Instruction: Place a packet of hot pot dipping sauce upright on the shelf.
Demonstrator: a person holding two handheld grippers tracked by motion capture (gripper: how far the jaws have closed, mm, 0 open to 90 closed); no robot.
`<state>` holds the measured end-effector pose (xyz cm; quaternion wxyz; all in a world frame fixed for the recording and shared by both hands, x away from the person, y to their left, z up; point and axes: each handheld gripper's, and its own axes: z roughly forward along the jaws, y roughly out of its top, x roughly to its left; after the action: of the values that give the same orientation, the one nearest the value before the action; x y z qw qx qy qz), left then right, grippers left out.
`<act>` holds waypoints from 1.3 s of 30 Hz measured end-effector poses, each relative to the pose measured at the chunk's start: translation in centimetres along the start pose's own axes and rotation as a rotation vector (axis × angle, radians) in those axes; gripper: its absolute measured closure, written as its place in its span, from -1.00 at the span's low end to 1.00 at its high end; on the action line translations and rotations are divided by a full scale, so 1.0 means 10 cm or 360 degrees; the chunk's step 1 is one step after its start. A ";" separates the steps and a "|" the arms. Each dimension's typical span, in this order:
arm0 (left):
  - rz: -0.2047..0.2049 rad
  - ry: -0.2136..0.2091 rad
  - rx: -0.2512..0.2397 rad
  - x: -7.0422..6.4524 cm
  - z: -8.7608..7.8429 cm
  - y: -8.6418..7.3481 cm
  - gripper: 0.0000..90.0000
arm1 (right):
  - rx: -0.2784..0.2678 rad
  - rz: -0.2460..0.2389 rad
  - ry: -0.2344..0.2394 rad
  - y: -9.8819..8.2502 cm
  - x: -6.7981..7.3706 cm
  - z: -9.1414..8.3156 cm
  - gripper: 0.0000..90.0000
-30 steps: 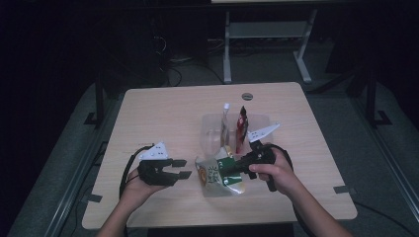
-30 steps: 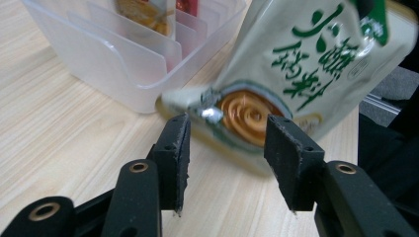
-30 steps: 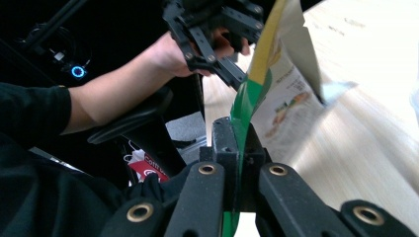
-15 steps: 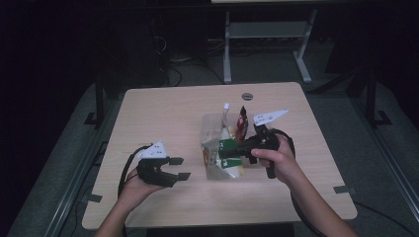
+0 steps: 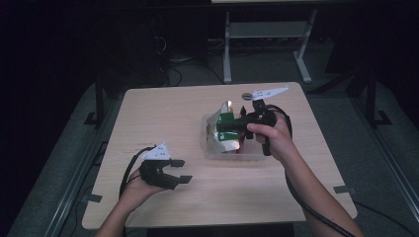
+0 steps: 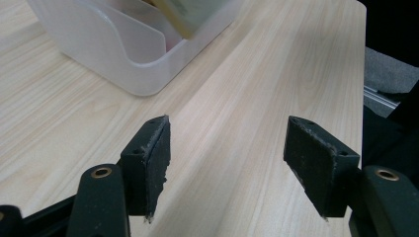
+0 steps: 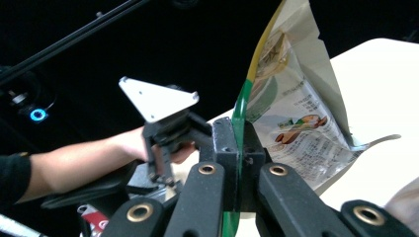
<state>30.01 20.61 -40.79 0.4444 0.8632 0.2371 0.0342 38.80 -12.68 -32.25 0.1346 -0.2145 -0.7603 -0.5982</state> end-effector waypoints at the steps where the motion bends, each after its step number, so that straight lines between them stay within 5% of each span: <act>1: 0.0001 -0.0001 0.0000 0.00 0.00 0.00 -0.24 | 0.0001 0.0001 -0.0017 0.02 -0.03 0.00 1.00; 15: -0.0005 -0.0021 0.0039 -0.01 0.04 -0.01 -0.26 | 0.0035 0.0068 -0.0197 0.06 -0.32 -0.03 1.00; 33: 0.0014 -0.0041 0.0093 -0.03 0.10 -0.01 -0.29 | 0.0139 0.0111 -0.0336 -0.04 -0.49 0.10 0.96; 39: 0.0017 -0.0041 0.0096 -0.03 0.10 -0.01 -0.29 | 0.0070 0.0090 -0.0337 0.01 -0.46 0.07 0.80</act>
<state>29.95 19.78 -41.41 0.4210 0.8779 0.2276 0.0182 42.88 -12.78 -34.45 0.0749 -0.2948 -0.7769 -0.5513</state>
